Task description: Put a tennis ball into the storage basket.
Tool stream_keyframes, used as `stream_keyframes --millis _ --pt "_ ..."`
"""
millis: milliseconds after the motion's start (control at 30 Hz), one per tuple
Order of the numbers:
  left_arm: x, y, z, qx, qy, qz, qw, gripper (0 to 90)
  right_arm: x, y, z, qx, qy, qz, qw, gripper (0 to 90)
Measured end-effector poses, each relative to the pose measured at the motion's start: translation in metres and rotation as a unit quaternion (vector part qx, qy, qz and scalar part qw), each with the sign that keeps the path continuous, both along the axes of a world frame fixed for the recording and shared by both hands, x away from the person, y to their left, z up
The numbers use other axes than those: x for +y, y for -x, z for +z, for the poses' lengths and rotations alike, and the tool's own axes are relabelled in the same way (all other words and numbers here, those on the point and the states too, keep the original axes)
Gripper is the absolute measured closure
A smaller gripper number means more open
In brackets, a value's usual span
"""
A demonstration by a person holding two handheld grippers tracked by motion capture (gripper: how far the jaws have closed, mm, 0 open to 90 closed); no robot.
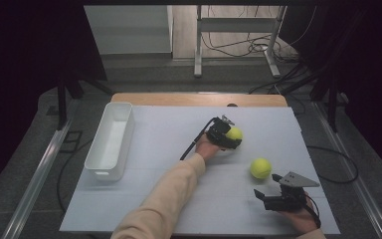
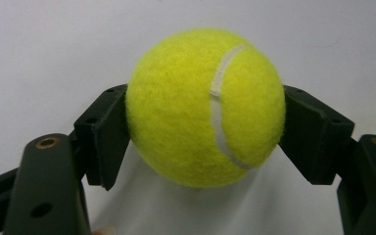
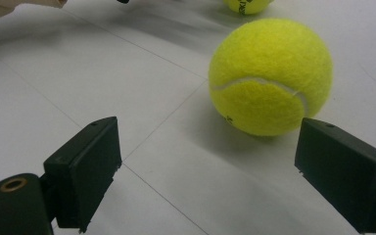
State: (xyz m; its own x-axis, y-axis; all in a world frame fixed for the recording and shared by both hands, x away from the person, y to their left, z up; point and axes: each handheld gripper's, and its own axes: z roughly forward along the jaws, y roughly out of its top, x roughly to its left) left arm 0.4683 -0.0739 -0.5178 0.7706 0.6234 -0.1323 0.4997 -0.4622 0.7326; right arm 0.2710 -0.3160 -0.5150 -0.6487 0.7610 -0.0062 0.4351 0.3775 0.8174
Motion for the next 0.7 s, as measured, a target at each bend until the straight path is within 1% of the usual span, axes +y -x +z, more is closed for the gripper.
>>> stream_keyframes --millis 67,133,267,500,700 --pt "0.002 0.0 0.001 -0.001 -0.002 -0.002 1.0 26.3 0.0 0.0 0.0 0.0 0.0 0.0 1.0 10.5" --pt "0.005 0.0 0.002 0.001 0.005 -0.004 1.0 26.4 0.0 0.0 0.0 -0.001 0.0 0.0 1.0 10.5" --pt "0.007 0.002 0.005 -0.001 0.009 -0.009 0.9999 26.4 0.0 0.0 0.0 -0.001 0.0 -0.001 1.0 10.5" --pt "0.012 0.01 0.013 -0.006 0.012 -0.018 0.9997 26.4 0.0 0.0 0.0 -0.001 0.001 -0.001 1.0 10.5" --pt "0.017 0.017 0.019 -0.015 0.023 -0.018 0.9995 26.4 0.0 0.0 0.0 -0.001 0.001 -0.001 1.0 10.5"
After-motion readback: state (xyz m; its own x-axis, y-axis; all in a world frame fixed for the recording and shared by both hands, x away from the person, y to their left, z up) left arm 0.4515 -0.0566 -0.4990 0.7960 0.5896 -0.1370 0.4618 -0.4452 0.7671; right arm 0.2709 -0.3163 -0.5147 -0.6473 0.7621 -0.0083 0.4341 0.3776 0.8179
